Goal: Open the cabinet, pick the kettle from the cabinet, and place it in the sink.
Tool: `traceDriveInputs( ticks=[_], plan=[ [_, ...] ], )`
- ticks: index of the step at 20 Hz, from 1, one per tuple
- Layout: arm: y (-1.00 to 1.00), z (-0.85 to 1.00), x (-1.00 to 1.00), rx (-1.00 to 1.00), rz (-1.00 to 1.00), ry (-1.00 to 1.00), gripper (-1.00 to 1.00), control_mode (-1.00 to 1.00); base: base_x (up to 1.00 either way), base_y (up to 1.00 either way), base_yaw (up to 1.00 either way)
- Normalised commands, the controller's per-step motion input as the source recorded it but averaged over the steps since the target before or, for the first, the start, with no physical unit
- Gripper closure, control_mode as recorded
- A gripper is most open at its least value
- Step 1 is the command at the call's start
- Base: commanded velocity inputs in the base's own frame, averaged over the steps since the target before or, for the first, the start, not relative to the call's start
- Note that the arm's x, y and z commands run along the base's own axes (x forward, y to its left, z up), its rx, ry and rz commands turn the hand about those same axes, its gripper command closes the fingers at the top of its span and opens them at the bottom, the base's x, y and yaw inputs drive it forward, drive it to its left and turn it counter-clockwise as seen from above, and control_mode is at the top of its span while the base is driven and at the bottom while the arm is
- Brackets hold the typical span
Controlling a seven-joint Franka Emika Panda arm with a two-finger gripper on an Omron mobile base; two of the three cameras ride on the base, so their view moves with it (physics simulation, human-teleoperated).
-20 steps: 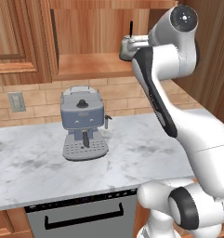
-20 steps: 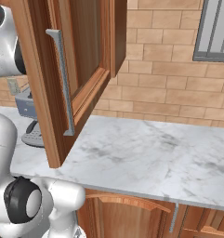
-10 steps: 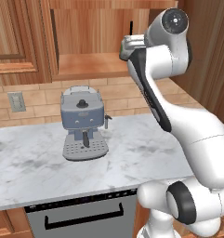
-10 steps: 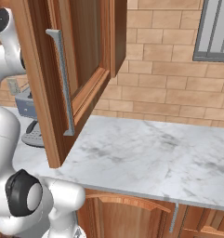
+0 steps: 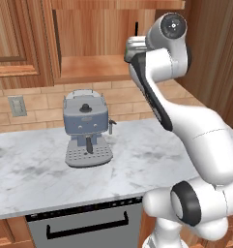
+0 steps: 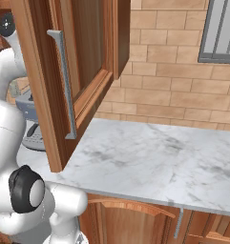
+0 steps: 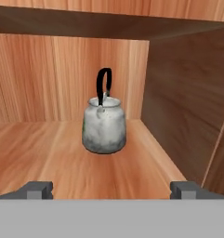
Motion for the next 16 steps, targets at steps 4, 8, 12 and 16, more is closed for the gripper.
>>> traceDriveInputs(
  ticks=[4, 8, 12, 16],
  plan=[
    [0.0, 0.0, 0.32, 0.0, 0.0, 0.0, -1.0, -1.0, 0.0, 0.0, 0.0],
    [0.0, 0.0, 0.33, 0.0, 0.0, 0.0, -1.0, -1.0, 0.0, 0.0, 0.0],
    [0.0, 0.05, 0.34, 0.01, 0.0, 0.0, -1.0, -1.0, 0.0, 0.0, 0.0],
    [0.0, 0.03, 0.32, 0.0, 0.0, 0.0, -1.0, -1.0, 0.0, 0.0, 0.0]
  ],
)
